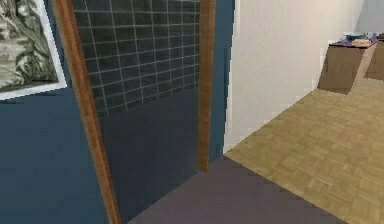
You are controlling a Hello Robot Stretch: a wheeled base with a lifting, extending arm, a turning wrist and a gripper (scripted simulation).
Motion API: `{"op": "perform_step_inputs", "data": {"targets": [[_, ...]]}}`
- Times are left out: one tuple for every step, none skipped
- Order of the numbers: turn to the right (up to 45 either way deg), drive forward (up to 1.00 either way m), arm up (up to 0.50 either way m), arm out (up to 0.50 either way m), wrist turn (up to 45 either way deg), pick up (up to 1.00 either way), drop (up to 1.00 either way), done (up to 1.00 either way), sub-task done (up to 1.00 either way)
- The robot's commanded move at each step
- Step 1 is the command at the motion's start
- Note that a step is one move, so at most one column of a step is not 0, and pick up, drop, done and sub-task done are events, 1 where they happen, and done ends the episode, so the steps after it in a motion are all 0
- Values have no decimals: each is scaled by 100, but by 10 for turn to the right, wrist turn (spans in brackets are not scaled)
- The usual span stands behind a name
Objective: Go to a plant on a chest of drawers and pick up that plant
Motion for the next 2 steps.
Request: {"op": "perform_step_inputs", "data": {"targets": [[-450, 0, 0, 0, 0, 0, 0, 0, 0], [-450, 0, 0, 0, 0, 0, 0, 0, 0]]}}
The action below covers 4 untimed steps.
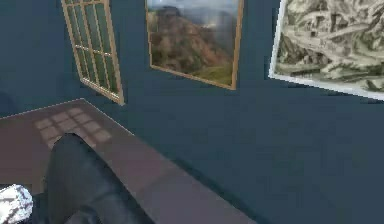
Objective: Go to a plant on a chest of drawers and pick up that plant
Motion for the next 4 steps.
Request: {"op": "perform_step_inputs", "data": {"targets": [[-450, 0, 0, 0, 0, 0, 0, 0, 0], [-450, 0, 0, 0, 0, 0, 0, 0, 0], [-450, 0, 0, 0, 0, 0, 0, 0, 0], [-450, 0, 0, 0, 0, 0, 0, 0, 0]]}}
